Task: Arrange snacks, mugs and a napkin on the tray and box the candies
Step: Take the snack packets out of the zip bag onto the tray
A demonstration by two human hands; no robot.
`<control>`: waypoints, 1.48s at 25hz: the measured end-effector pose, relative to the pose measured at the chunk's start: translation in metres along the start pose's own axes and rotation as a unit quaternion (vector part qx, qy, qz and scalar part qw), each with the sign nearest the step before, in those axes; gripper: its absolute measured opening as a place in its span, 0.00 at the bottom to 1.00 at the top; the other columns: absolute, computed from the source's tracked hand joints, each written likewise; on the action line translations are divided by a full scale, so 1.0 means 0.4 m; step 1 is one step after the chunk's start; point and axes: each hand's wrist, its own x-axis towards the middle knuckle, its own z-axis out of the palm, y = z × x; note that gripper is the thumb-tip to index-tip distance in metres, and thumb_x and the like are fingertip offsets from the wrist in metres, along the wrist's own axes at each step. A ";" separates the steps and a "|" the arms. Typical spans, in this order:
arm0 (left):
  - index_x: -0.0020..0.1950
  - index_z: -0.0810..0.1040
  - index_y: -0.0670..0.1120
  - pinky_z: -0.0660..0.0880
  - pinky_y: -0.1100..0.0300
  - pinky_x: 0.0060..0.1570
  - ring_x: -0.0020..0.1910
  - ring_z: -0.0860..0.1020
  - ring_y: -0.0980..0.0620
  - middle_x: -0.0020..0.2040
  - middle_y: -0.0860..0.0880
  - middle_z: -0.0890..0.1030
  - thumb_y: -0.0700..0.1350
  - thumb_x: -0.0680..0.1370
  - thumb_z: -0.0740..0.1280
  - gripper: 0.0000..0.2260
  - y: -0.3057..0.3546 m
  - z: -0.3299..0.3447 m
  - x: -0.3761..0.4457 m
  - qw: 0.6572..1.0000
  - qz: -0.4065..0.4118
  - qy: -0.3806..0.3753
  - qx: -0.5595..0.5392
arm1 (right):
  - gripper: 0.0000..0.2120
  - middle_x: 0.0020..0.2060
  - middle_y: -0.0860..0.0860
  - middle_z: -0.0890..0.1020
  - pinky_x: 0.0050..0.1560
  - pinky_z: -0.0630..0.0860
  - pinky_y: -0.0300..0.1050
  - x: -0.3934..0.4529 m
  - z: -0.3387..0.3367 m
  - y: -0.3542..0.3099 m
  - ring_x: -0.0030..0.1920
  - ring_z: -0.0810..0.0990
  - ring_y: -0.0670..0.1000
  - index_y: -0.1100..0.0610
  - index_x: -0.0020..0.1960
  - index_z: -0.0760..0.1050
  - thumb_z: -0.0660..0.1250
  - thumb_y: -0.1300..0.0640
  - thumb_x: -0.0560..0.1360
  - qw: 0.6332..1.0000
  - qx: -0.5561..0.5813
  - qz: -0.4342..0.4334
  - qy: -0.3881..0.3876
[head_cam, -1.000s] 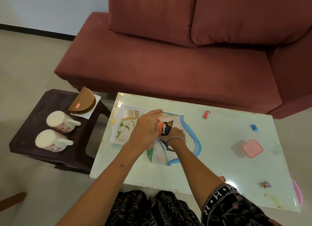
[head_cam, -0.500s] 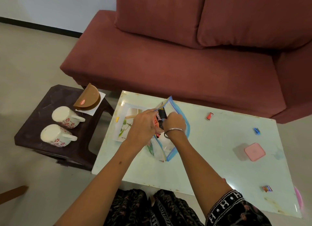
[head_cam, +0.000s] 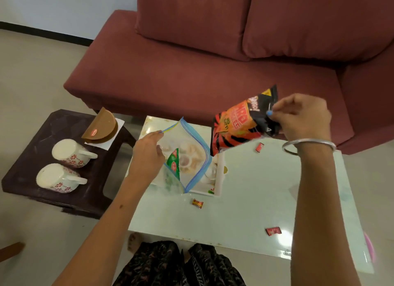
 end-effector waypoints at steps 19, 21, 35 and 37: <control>0.63 0.74 0.38 0.71 0.51 0.65 0.61 0.76 0.45 0.63 0.43 0.77 0.32 0.74 0.63 0.18 -0.050 0.055 -0.042 0.998 -0.035 -0.049 0.008 | 0.11 0.52 0.62 0.83 0.51 0.76 0.45 -0.102 0.464 0.538 0.54 0.80 0.62 0.65 0.52 0.81 0.66 0.65 0.72 0.920 -0.133 0.317 -0.188; 0.64 0.74 0.39 0.71 0.52 0.64 0.60 0.77 0.45 0.63 0.43 0.77 0.32 0.73 0.63 0.18 -0.039 0.058 -0.047 0.998 -0.032 -0.060 0.005 | 0.11 0.52 0.62 0.83 0.51 0.76 0.47 -0.072 0.431 0.464 0.54 0.80 0.61 0.65 0.52 0.79 0.65 0.62 0.73 0.920 -0.153 0.335 -0.134; 0.68 0.70 0.43 0.67 0.51 0.68 0.66 0.72 0.48 0.68 0.46 0.73 0.37 0.75 0.65 0.21 0.057 0.051 -0.111 0.996 -0.020 -0.090 -0.019 | 0.15 0.49 0.56 0.82 0.50 0.78 0.45 -0.203 0.593 0.176 0.53 0.81 0.56 0.61 0.55 0.75 0.70 0.59 0.71 0.871 -0.271 0.132 -0.387; 0.68 0.70 0.43 0.67 0.53 0.68 0.66 0.72 0.48 0.68 0.46 0.73 0.38 0.75 0.65 0.20 0.050 0.048 -0.117 0.996 -0.020 -0.090 -0.022 | 0.12 0.52 0.56 0.82 0.45 0.75 0.44 -0.216 0.594 0.179 0.53 0.81 0.56 0.61 0.54 0.75 0.68 0.61 0.72 0.885 -0.290 0.104 -0.350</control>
